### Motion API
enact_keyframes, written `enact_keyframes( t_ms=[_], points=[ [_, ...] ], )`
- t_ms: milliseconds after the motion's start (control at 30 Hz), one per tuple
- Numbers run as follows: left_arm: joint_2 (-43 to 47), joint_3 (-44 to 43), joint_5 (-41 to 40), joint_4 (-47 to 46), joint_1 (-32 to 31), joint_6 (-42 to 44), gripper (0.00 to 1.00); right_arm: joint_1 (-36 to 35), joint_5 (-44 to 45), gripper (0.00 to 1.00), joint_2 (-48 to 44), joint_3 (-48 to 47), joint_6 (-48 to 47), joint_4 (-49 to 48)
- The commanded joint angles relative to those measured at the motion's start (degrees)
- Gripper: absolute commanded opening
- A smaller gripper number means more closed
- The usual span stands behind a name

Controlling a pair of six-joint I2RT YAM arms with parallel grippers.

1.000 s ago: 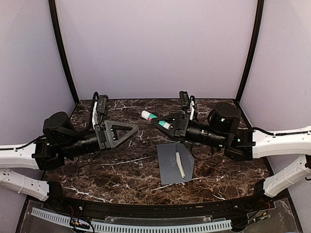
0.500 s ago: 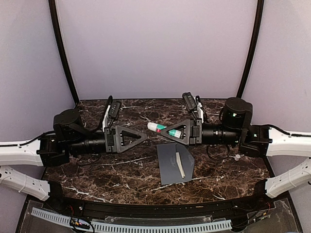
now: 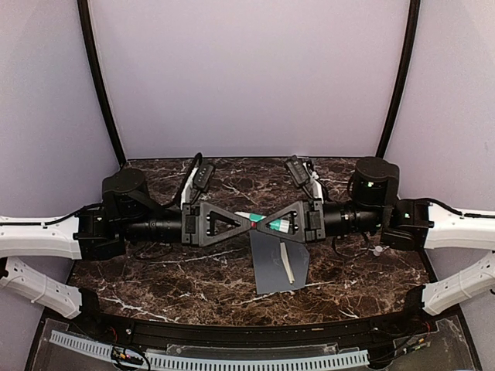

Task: Place the letter into the envelope and seal it
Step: Adjust the solid glue.

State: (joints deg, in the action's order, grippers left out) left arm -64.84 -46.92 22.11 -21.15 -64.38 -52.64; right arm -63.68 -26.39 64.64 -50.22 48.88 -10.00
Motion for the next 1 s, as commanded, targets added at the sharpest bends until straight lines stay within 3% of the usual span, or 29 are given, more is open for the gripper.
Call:
enact_keyframes(
  t_ms=[0, 267, 800, 967],
  points=[
    [0.3, -1.09, 1.61, -3.61, 0.31, -0.68, 0.83, 0.23, -2.69, 0.0, -0.13, -0.23, -1.86, -1.04],
    [-1.18, -0.63, 2.89, -6.28, 0.31, -2.16, 0.6, 0.25, -3.9, 0.01, 0.55, -1.61, -3.76, 1.79],
    [-3.59, -0.98, 4.68, -7.78, 0.31, -3.53, 0.37, 0.23, -3.31, 0.0, 0.73, -2.12, -4.87, 3.58],
    [-3.25, -0.6, 4.37, -7.84, 0.31, -3.74, 0.24, 0.27, -3.3, 0.0, 0.68, -2.25, -5.13, 4.0]
  ],
)
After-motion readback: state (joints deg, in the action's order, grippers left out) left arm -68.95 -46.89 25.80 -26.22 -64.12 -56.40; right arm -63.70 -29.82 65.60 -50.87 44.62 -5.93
